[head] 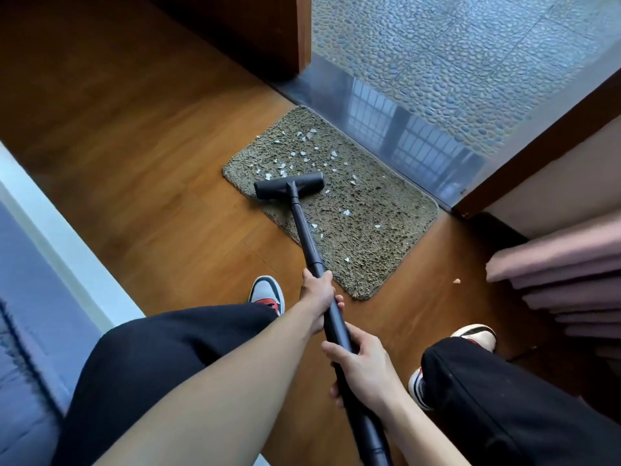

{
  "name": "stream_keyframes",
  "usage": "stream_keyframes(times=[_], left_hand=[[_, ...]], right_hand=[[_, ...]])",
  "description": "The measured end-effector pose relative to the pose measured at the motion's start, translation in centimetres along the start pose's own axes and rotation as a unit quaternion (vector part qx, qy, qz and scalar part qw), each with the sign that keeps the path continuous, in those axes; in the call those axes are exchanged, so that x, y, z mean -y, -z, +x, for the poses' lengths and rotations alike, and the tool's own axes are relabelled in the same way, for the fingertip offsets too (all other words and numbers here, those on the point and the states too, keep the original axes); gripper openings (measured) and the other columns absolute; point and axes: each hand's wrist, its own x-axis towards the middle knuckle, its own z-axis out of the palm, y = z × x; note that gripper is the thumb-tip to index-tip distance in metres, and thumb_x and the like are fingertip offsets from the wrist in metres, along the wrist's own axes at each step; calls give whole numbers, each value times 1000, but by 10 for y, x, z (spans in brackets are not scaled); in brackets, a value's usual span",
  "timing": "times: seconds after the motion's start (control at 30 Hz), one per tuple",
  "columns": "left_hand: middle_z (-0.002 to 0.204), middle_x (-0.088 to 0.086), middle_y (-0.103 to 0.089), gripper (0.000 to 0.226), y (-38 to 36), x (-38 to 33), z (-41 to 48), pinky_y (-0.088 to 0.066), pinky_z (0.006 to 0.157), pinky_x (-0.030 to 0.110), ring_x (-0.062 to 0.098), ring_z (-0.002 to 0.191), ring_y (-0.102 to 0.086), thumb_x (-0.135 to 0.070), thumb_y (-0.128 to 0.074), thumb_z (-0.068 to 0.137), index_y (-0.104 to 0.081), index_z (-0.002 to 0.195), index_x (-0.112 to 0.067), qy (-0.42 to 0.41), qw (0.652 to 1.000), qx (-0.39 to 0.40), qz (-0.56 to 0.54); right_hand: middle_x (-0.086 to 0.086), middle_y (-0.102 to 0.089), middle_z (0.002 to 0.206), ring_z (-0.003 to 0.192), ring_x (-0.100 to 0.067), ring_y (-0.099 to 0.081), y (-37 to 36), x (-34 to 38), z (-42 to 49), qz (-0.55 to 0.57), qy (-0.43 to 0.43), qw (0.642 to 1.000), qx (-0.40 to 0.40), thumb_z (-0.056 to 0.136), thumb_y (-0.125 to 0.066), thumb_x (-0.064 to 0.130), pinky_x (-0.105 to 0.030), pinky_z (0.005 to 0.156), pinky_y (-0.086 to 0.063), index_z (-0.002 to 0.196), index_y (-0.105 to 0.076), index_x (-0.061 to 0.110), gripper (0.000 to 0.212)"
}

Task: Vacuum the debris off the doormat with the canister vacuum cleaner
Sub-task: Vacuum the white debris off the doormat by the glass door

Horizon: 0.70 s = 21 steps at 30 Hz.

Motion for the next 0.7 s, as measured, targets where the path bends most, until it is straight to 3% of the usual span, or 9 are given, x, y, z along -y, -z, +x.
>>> stream_keyframes(times=[0.7], left_hand=[[69, 7, -43, 43, 22, -82, 73, -44, 41, 23, 15, 46, -46, -21, -44, 104, -28, 143, -15, -31, 999, -8, 12]], right_hand=[[-9, -59, 72, 46, -27, -65, -23, 74, 77, 14, 6, 1000, 20, 92, -63, 18, -29, 43, -51, 96, -66, 19, 5]])
